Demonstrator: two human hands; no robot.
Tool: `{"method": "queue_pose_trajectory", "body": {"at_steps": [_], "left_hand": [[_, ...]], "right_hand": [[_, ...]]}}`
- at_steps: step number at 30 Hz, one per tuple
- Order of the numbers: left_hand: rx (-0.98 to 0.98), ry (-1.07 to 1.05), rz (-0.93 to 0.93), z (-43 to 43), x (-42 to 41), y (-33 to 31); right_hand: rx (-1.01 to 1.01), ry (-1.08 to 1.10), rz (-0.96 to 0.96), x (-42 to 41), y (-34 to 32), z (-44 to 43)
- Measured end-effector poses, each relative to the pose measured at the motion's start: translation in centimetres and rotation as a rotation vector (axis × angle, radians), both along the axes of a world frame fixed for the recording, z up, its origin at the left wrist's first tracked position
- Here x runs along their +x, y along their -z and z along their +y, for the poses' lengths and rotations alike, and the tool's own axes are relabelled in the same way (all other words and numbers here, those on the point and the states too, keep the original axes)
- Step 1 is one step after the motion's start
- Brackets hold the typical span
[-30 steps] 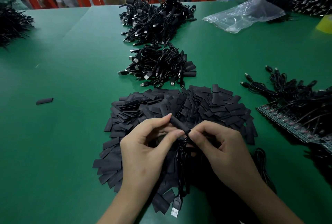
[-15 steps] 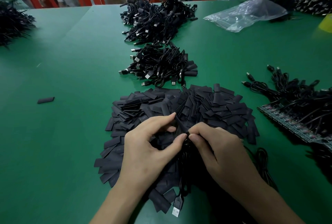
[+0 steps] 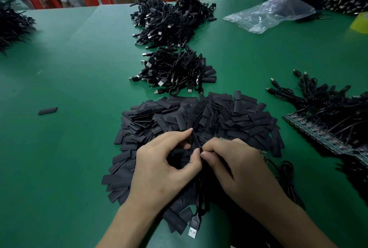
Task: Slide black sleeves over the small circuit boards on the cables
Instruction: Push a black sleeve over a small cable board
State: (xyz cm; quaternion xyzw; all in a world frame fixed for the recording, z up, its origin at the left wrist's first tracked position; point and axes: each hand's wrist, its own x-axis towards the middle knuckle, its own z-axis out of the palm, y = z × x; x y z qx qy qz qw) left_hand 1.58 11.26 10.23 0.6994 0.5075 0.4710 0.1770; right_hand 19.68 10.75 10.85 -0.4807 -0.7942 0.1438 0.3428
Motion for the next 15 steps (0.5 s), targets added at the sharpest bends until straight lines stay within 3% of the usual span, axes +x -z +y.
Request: {"method": "queue_pose_trajectory", "body": {"at_steps": [7, 15], "left_hand": [[0.035, -0.084, -0.019, 0.15, 0.31, 0.1], [-0.173, -0.042, -0.272, 0.45, -0.12, -0.22]], "right_hand": [[0.066, -0.011, -0.128, -0.43, 0.34, -0.22], [-0.117, 0.014, 0.191, 0.12, 0.2, -0.15]]}}
